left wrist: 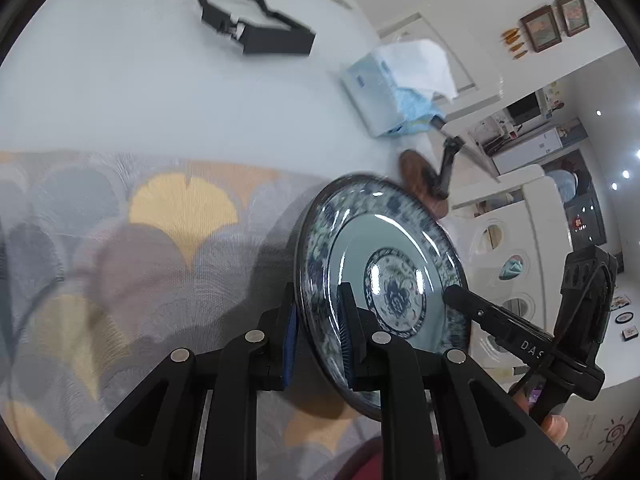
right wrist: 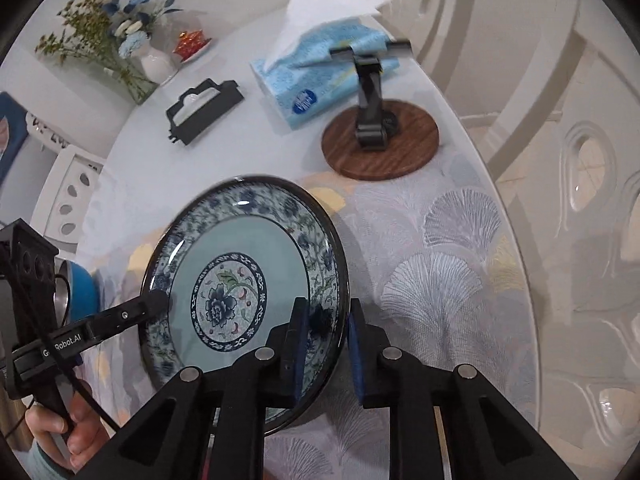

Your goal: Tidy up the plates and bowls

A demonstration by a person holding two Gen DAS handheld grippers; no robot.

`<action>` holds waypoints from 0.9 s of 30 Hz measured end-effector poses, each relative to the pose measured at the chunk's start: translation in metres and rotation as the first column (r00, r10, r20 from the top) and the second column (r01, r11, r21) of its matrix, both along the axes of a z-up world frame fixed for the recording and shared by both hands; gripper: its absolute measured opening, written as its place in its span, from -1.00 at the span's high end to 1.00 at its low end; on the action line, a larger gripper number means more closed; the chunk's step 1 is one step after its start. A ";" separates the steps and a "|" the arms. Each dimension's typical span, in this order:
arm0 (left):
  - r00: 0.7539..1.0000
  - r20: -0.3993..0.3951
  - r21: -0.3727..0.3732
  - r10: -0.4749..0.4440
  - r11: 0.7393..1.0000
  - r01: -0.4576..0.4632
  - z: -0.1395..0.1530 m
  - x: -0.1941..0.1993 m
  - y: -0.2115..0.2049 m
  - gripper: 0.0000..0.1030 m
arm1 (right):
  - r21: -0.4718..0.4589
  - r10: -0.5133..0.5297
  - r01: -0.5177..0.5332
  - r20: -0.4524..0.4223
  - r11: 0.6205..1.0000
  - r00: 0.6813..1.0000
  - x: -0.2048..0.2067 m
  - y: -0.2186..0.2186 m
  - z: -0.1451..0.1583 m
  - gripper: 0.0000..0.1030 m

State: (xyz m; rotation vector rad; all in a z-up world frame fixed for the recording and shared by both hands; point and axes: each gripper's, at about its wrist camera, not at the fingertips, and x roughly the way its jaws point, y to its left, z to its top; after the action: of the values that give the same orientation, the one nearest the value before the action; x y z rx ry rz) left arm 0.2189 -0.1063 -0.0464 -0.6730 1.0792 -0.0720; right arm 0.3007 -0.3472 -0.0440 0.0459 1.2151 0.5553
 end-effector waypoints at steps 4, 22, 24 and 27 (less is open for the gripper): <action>0.999 0.047 0.026 0.003 1.000 -0.005 0.021 -0.007 0.000 0.71 | 0.019 0.003 -0.004 0.051 1.000 0.999 -0.007 0.002 0.025 0.65; 0.941 0.336 0.196 0.031 0.975 -0.102 0.149 -0.149 0.002 0.70 | 0.034 0.101 -0.119 0.324 0.992 0.940 -0.133 0.018 0.149 0.58; 0.939 0.340 0.190 0.058 0.973 -0.129 0.154 -0.174 0.009 0.70 | 0.043 0.127 -0.149 0.327 0.988 0.936 -0.159 0.027 0.153 0.58; 0.935 0.337 0.182 0.109 0.967 -0.178 0.158 -0.219 0.023 0.70 | 0.048 0.173 -0.199 0.323 0.979 0.930 -0.197 0.045 0.155 0.58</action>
State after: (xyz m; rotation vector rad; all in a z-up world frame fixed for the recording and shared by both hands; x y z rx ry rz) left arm -0.0002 -0.0829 0.1115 -0.5250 0.7045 0.0563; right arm 0.1041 -0.3027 0.1115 -0.0901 0.8858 0.7479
